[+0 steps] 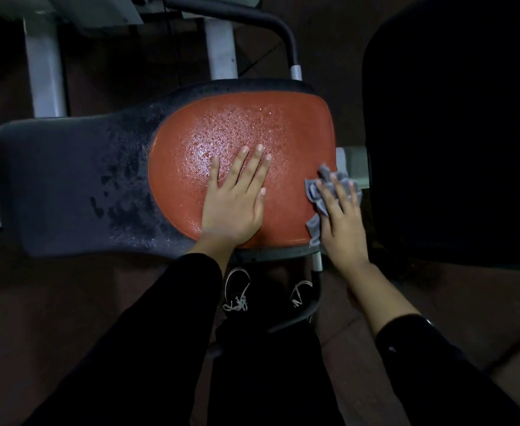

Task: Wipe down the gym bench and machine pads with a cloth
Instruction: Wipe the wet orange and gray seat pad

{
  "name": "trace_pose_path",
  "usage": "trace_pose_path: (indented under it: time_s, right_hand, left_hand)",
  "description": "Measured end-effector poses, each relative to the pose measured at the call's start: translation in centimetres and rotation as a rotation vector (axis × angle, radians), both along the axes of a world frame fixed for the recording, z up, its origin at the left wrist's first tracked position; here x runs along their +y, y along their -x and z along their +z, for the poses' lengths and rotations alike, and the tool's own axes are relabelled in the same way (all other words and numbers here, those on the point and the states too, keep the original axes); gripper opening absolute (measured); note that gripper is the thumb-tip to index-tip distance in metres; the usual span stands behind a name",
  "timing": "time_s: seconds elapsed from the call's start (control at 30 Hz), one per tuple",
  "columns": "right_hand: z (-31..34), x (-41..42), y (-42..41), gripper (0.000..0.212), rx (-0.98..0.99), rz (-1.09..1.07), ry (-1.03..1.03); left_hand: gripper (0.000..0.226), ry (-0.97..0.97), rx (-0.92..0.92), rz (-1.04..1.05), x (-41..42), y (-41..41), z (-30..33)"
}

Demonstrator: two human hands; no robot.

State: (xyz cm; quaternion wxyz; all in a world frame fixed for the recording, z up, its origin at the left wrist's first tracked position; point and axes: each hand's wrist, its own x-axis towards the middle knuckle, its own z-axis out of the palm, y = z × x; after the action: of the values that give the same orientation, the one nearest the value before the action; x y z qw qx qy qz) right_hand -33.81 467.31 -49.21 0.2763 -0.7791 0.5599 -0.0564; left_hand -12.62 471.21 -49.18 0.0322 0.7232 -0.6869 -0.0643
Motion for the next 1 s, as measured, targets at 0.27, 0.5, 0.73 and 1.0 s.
trace_pose_path:
  time_s: [0.27, 0.5, 0.73, 1.0]
  right_hand:
    - [-0.1, 1.6, -4.6, 0.058, 0.000, 0.221, 0.093]
    - [-0.6, 2.3, 3.2, 0.074, 0.000, 0.403, 0.068]
    - [0.2, -4.4, -2.8, 0.054, 0.004, 0.130, 0.067]
    - [-0.2, -7.8, -7.1, 0.046, 0.056, 0.403, 0.266]
  left_hand:
    - [0.055, -0.021, -0.033, -0.010, -0.2, 0.0, 0.0]
    - [0.056, -0.039, -0.013, 0.009, -0.3, 0.0, 0.0]
    - [0.058, -0.053, 0.043, 0.026, -0.7, -0.2, 0.8]
    - [0.068, -0.128, -0.021, 0.106, -4.7, -4.2, 1.9]
